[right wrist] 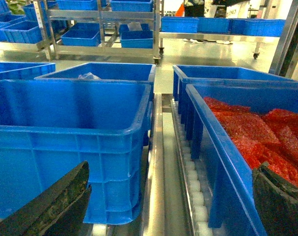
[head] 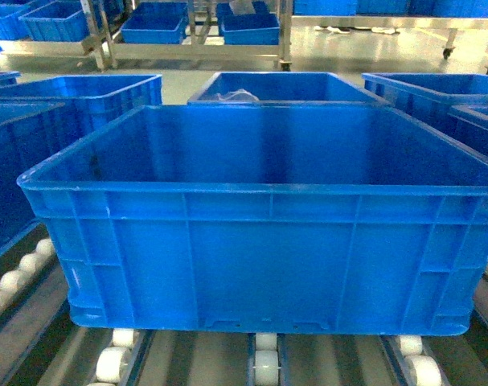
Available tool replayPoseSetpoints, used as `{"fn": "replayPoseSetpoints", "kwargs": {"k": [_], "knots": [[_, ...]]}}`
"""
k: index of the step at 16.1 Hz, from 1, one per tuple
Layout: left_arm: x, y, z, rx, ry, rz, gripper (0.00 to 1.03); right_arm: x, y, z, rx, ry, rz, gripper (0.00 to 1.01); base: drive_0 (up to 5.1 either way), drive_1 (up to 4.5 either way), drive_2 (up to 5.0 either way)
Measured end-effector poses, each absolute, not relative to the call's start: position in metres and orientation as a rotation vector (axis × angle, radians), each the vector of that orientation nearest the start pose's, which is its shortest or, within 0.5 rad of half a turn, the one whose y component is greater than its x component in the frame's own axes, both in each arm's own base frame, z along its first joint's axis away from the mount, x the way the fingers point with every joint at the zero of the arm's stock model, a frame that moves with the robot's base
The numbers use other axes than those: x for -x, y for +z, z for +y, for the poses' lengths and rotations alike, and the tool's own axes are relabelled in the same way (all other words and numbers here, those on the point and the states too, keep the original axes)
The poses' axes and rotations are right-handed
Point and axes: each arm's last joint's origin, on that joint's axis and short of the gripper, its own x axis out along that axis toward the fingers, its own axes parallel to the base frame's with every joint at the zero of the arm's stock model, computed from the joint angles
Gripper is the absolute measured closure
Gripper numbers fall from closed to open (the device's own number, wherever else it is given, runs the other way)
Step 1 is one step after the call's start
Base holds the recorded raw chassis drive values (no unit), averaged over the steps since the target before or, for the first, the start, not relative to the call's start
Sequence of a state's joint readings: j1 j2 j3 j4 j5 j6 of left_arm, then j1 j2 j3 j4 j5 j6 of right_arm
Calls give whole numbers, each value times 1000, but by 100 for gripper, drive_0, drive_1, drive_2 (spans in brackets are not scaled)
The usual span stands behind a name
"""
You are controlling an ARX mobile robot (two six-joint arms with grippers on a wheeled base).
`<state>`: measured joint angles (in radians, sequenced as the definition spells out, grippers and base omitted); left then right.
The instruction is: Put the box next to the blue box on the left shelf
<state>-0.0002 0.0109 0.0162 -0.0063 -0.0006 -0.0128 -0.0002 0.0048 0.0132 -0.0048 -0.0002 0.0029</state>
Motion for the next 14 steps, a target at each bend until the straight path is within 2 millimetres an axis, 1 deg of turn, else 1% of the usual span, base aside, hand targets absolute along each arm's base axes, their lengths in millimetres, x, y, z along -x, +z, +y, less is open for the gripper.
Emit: {"fn": "replayPoseSetpoints", "kwargs": {"k": [14], "knots": [[-97, 168, 0, 13, 0, 1, 5, -97, 167, 0, -3, 0, -4, 3, 0, 0, 0]]}}
